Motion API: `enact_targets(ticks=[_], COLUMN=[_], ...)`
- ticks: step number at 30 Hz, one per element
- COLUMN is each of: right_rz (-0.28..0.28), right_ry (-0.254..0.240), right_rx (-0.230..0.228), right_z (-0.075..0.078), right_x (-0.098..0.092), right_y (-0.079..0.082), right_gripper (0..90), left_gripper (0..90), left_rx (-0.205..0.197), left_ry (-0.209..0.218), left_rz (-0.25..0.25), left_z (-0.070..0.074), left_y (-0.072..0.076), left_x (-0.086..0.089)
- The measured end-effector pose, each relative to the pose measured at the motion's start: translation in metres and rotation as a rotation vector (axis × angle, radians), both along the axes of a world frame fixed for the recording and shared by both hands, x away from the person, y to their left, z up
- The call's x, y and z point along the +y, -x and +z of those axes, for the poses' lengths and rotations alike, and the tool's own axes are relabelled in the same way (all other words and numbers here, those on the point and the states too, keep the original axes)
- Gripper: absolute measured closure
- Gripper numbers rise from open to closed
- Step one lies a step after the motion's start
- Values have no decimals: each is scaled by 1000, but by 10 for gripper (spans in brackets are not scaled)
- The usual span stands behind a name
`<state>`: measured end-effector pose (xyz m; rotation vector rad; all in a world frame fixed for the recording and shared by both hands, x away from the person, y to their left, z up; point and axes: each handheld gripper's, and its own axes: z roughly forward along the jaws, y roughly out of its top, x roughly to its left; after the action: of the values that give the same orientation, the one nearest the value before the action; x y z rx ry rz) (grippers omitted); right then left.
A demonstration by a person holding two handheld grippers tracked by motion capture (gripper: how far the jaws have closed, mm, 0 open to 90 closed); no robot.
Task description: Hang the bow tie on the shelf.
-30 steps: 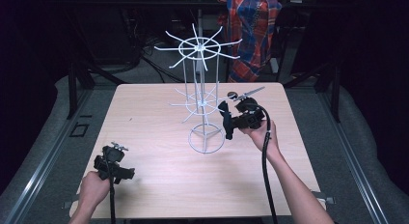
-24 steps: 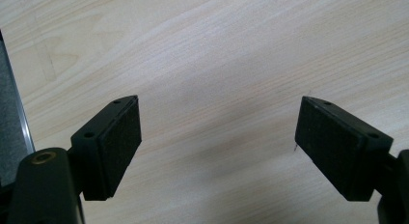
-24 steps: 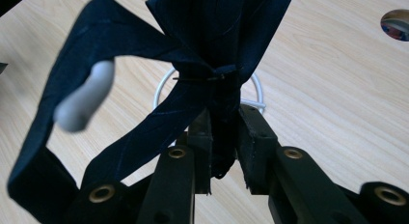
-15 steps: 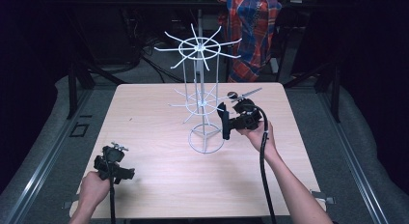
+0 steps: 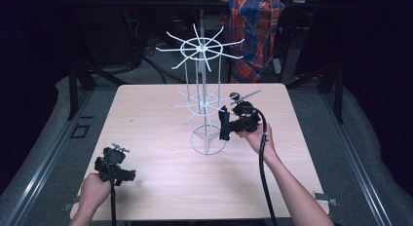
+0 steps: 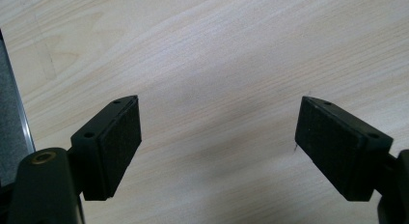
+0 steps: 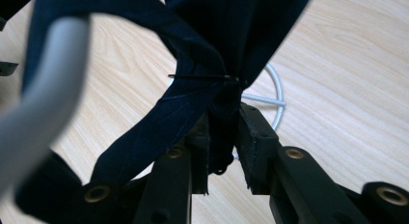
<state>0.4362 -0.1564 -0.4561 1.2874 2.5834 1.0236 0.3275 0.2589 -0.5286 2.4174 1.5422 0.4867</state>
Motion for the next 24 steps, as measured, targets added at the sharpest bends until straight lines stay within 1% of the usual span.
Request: enact_targets(ticks=[1,2,3,5,8,12,13,15,17,19,24], right_rz=[2,-2,-2,-3,-6,-8,-3,-2,-6,-14,-12], right_ry=[-5,-10,-10,-27,-27,-29,-39,-40,-34,-47,-43], right_rx=[2,4,4,0,-6,-10,-9,-6,-13,-24,-42], right_z=[0,-1,-1,0,1,2,2,2,3,4,9], right_x=[0,0,0,-1,-3,-4,-5,-5,-6,-7,-11], right_y=[0,0,0,0,0,1,2,2,3,5,9], right_gripper=[746,716,716,670,648,628,623,616,601,598,583], left_gripper=[168,168,168,168,168,168,168,168,168,168,168], left_rx=[-8,-8,-8,-7,-2,-4,-3,-5,-6,-7,-11], left_ry=[-3,-3,-3,-3,0,0,-1,-1,0,-1,-2], left_rz=[3,2,2,1,-1,-5,-7,-7,-8,-11,-13], left_z=[-1,0,0,0,0,0,1,1,1,1,1], left_y=[0,0,0,0,0,0,-1,-1,-1,-2,-2], left_x=[0,0,0,0,0,-1,-1,-1,-2,-2,-4])
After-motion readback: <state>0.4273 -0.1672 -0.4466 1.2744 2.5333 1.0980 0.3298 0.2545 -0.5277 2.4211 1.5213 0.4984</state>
